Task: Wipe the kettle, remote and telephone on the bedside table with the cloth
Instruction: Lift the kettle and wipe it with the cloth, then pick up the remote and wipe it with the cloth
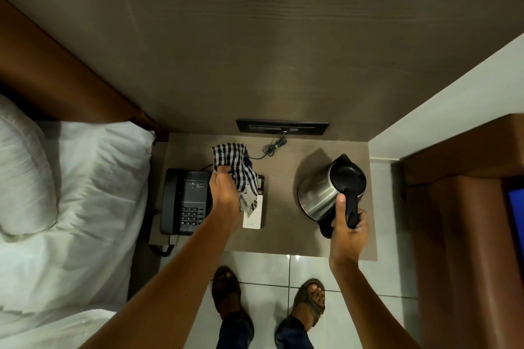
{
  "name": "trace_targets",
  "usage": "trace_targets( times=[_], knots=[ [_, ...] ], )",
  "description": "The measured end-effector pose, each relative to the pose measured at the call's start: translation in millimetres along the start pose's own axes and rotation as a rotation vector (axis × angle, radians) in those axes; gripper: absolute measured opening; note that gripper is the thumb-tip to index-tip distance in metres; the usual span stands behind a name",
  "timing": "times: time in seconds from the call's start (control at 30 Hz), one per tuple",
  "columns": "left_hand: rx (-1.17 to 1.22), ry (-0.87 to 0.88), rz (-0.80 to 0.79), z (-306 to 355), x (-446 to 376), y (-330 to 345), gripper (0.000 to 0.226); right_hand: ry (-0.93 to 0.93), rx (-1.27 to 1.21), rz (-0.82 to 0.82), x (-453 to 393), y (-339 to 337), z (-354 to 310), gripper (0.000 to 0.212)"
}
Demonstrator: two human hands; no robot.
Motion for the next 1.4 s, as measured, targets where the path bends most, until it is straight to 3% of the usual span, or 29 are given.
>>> trace_targets(
  times=[0.23, 0.33, 0.5, 0.63, 0.77, 0.8, 0.87, 0.93, 1.0, 1.17, 1.4],
  knots=[
    [0.012, -0.015, -0.012, 0.0, -12.4, -22.8, 0.033, -0.032, 0.084, -0.055, -0.6, -2.2, 21.8, 0.043],
    [0.004, -0.017, -0.020, -1.0, -19.1, -30.8, 0.027, -0.015, 0.086, -0.028, 6.6, -6.0, 32.0, 0.034],
    [-0.022, -0.034, -0.056, -2.0, -28.7, -39.8, 0.038, -0.020, 0.139, 0.113, 17.6, -12.9, 36.8, 0.034],
    [-0.014, -0.026, -0.079, 1.8, -36.9, -50.2, 0.043, -0.059, 0.074, 0.253, 29.4, -18.0, 34.8, 0.069],
    [0.007, -0.045, -0.058, 2.8, -45.9, -64.3, 0.047, -0.177, 0.152, 0.498, 74.8, -9.7, 30.1, 0.053],
    [0.006, -0.054, -0.051, 2.4, -48.0, -66.9, 0.047, -0.134, 0.120, 0.458, 81.8, 3.2, 34.7, 0.050],
    [-0.001, -0.062, -0.044, 3.0, -53.0, -71.3, 0.044, -0.003, 0.057, 0.192, 86.2, 47.6, 49.6, 0.048],
    [-0.012, -0.059, -0.044, 5.4, -57.6, -73.7, 0.038, 0.079, 0.150, -0.059, 86.7, 98.1, 60.8, 0.051],
    [-0.024, -0.051, -0.043, 7.1, -61.0, -75.5, 0.038, 0.090, 0.302, -0.204, 81.8, 140.1, 66.7, 0.062],
    [-0.042, 0.000, -0.054, 12.2, -64.6, -80.5, 0.042, -0.053, 0.788, -0.368, 63.5, 201.9, 73.3, 0.090],
    [-0.070, 0.003, -0.062, 13.3, -71.4, -82.7, 0.045, -0.016, 0.977, -0.359, 52.4, 216.2, 98.8, 0.093]
  ],
)
Point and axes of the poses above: each hand's wrist, its own x-axis away from the middle knuckle, its own y-axis out of the palm, z = x × y, the point moved 7 cm from there along -x, towards the middle knuckle, and after that the axes turned 2 degrees about -y, right-handed, at the moved point
